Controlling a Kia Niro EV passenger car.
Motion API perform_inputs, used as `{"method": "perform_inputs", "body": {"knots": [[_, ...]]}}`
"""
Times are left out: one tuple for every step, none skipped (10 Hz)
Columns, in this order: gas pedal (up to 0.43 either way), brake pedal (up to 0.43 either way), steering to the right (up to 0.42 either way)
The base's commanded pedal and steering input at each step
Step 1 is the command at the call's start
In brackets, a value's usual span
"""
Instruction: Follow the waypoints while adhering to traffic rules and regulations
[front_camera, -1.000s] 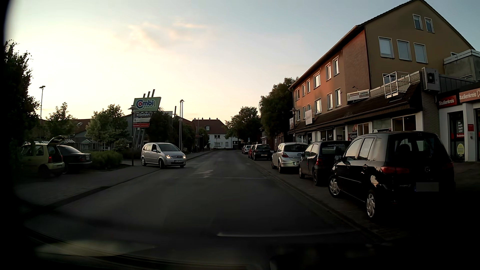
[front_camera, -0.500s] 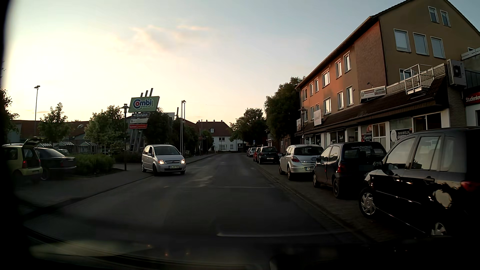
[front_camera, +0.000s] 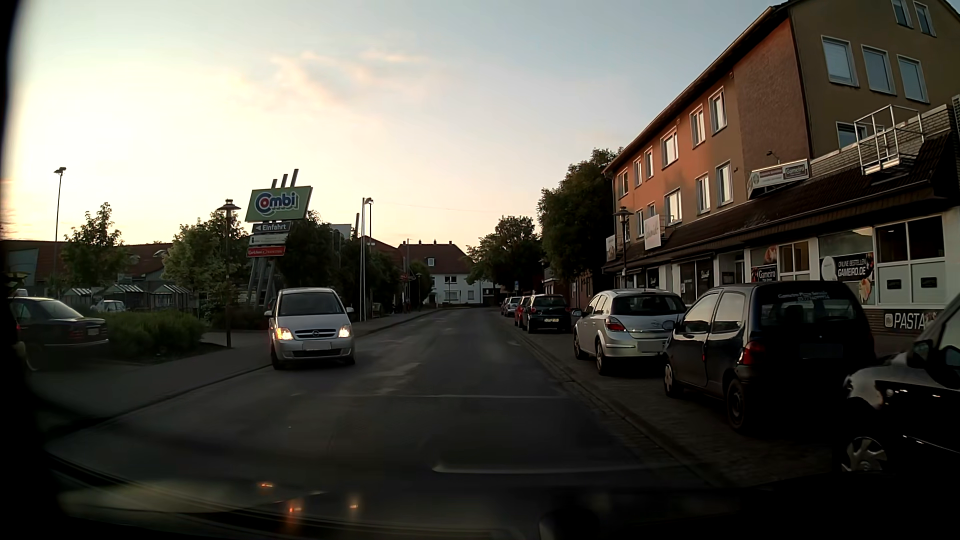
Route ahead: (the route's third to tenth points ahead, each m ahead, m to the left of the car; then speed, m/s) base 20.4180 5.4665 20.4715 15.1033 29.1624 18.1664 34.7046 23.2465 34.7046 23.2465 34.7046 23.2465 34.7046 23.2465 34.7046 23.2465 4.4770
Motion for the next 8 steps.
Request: {"method": "perform_inputs", "body": {"knots": [[0.087, 0.006, -0.022], [0.0, 0.006, -0.028], [0.0, 0.006, -0.035], [0.0, 0.0, -0.04], [0.0, 0.006, -0.047], [0.0, 0.006, -0.05], [0.0, 0.006, -0.05], [0.0, 0.006, -0.049]]}}
